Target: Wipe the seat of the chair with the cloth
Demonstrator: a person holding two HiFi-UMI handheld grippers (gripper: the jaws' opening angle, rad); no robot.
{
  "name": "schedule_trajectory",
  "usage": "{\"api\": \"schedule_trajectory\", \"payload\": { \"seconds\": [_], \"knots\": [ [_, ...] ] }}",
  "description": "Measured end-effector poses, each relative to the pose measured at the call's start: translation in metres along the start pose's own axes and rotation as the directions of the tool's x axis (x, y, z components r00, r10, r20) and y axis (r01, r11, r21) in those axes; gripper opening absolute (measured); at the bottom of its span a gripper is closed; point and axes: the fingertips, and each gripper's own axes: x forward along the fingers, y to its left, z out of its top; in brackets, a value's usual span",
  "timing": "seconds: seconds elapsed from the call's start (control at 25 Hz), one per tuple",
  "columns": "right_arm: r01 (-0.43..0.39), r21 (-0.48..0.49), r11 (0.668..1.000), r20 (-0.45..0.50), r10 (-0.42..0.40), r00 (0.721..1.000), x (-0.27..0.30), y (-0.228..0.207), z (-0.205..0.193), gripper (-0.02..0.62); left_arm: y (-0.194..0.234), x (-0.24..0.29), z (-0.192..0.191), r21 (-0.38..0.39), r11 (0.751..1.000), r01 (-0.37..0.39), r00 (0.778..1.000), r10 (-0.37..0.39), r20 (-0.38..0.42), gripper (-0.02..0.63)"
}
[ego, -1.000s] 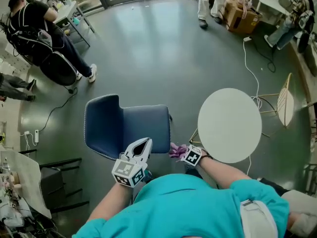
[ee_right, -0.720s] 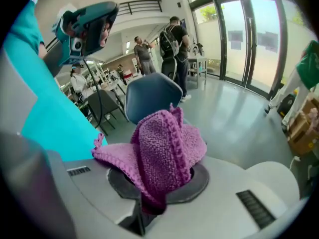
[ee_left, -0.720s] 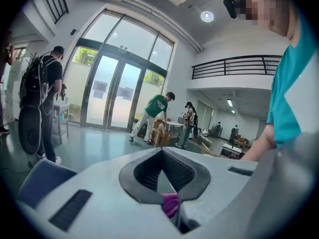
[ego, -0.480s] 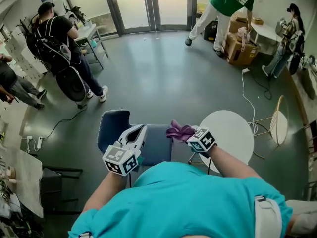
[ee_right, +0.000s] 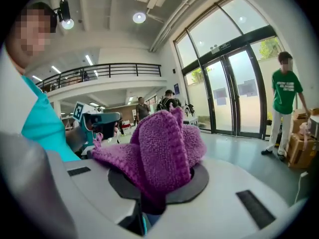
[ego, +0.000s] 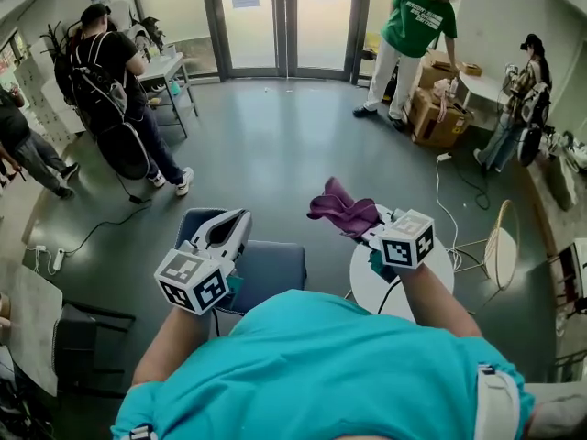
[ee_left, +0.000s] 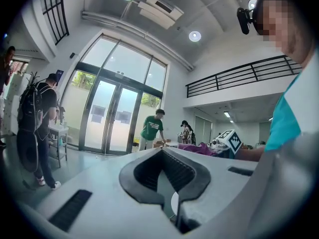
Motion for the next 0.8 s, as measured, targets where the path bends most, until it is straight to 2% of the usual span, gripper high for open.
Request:
{"api": "schedule_trajectory", "payload": {
  "seconds": [0.16, 0.32, 0.8],
  "knots": [
    [-0.024, 0.027, 0.999, 0.068, 0.022, 0.997, -0.003, 0.011, 0.02, 0.058, 0.0, -0.009, 0.007, -0.005, 1.0, 0.008, 1.0, -0.008, 0.01, 0.003],
    [0.007, -0.012, 1.0, 0.049, -0.006, 0.999, -0.001, 0.007, 0.014, 0.055, 0.0, -0.008, 0.01, -0.006, 1.0, 0.001, 1.0, -0.001, 0.021, 0.003],
    [0.024, -0.038, 0.999, 0.064, -0.021, 0.998, -0.003, 0.009, 0.019, 0.054, 0.005, -0.012, 0.007, -0.004, 1.0, -0.03, 0.999, 0.031, 0.021, 0.003]
  ]
}}
